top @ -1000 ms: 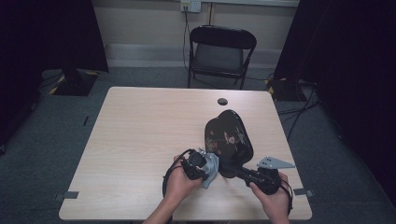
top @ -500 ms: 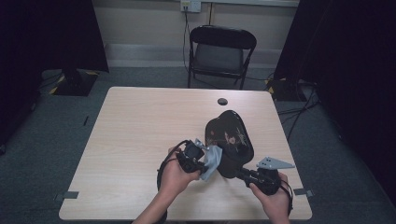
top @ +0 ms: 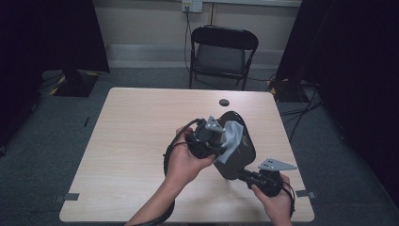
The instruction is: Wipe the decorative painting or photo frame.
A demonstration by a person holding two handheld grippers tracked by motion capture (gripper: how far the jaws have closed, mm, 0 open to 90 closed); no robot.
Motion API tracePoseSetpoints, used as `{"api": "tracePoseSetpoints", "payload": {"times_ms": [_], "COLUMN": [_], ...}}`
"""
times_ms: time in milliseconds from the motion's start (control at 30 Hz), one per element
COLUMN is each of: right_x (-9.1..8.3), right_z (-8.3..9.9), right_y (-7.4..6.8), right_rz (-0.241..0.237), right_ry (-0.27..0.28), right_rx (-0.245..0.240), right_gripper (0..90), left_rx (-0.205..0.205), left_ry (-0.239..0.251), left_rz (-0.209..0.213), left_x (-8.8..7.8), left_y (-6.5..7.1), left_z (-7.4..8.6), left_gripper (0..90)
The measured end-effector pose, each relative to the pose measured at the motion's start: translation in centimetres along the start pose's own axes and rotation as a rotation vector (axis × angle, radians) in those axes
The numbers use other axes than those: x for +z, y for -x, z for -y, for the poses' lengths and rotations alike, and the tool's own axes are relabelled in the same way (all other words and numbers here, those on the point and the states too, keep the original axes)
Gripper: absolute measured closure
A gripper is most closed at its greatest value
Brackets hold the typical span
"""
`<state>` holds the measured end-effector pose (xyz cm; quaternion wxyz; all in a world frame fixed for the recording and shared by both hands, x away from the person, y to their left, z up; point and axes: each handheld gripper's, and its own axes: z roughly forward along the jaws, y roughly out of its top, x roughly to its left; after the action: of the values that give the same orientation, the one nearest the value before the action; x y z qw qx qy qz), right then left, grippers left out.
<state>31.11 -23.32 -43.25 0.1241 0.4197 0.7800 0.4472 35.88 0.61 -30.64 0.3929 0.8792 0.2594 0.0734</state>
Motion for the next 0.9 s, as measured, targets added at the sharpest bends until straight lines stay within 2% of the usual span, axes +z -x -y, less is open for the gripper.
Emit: {"api": "tracePoseSetpoints", "payload": {"times_ms": [167, 433, 700, 900], "right_x": [0.0, 0.0, 0.1, 0.3], "right_z": [0.0, -0.1, -0.1, -0.2], "right_y": [0.0, 0.0, 0.0, -0.1], "right_rz": [0.000, 0.001, 0.005, 0.009], "right_ry": [-0.003, -0.002, 0.002, 0.008], "right_rx": [-0.001, 0.000, 0.004, 0.006], "right_gripper": [79.5, 79.5, 79.6, 79.7], "left_rx": [-0.006, -0.013, -0.058, -0.085], "left_ry": [-0.022, -0.068, -0.094, -0.136], "left_rz": [0.015, 0.011, 0.020, 0.018], "left_x": [1.3, 3.0, 4.7, 6.4], "left_y": [0.1, -0.1, -0.7, -1.3], "left_z": [0.8, 2.6, 4.8, 6.8], "left_gripper": [79.4, 79.4, 79.5, 79.5]}}
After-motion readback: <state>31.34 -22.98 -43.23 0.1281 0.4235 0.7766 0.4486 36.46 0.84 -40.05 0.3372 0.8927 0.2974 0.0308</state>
